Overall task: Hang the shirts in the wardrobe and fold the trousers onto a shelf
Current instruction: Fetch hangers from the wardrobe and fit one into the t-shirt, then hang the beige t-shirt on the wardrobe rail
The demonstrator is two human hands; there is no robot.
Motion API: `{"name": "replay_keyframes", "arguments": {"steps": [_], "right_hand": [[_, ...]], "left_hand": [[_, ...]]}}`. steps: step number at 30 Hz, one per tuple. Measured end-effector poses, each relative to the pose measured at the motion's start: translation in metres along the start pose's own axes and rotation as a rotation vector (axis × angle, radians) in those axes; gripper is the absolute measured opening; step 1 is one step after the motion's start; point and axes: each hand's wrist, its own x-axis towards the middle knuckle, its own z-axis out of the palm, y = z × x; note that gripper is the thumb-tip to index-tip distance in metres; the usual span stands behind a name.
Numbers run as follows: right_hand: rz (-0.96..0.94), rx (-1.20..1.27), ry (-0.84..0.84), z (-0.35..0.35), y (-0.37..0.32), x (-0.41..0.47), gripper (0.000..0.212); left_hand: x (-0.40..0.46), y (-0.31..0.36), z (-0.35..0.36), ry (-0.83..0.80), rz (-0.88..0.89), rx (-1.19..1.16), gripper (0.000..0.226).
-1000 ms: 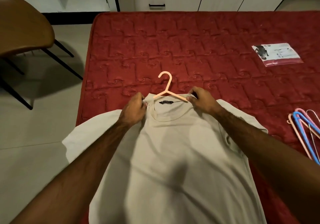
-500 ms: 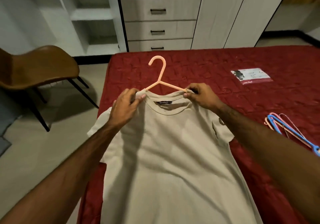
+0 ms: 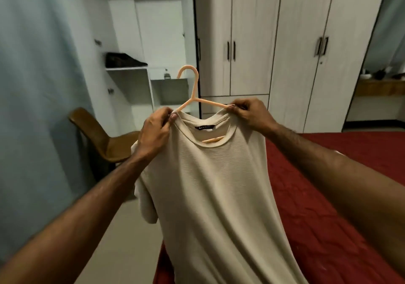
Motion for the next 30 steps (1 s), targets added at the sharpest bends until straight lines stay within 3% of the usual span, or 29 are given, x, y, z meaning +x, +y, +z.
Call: {"name": "replay_keyframes", "arguments": {"steps": [3, 6, 8, 11, 14, 19, 22, 25, 30], "right_hand": [[-0.068, 0.004, 0.148, -0.010, -0.064, 0.020, 0.015], [-0.104, -0.015, 0.218, -0.020, -0.123, 0.047, 0.034], [-0.148, 0.021, 0.174, -0.029, -0.156, 0.062, 0.037], [-0.277, 0.112, 0.021, -0.042, -0.191, 0.076, 0.021], [-0.339, 0.199, 0.017, -0.040, -0.194, 0.090, 0.012], [-0.281, 0.232, 0.196, 0.010, -0.171, 0.140, 0.016], [-0.240, 0.154, 0.241, 0.048, -0.147, 0.190, 0.022], [-0.235, 0.108, 0.196, 0.087, -0.131, 0.242, 0.022], [-0.270, 0.242, -0.036, 0.121, -0.174, 0.327, 0.017]], "left_hand": [[0.018, 0.026, -0.065, 0.075, 0.034, 0.018, 0.018], [0.041, 0.054, -0.130, 0.155, 0.056, 0.025, 0.020], [0.058, 0.068, -0.166, 0.222, 0.053, 0.040, 0.023], [0.080, 0.077, -0.213, 0.316, 0.029, 0.069, 0.023], [0.088, 0.073, -0.237, 0.359, 0.022, 0.100, 0.022], [0.104, 0.026, -0.228, 0.331, 0.014, 0.126, 0.027], [0.122, -0.022, -0.213, 0.225, 0.020, 0.192, 0.029], [0.150, -0.070, -0.206, 0.141, 0.030, 0.282, 0.025], [0.224, -0.129, -0.256, 0.193, -0.027, 0.336, 0.024]]}}
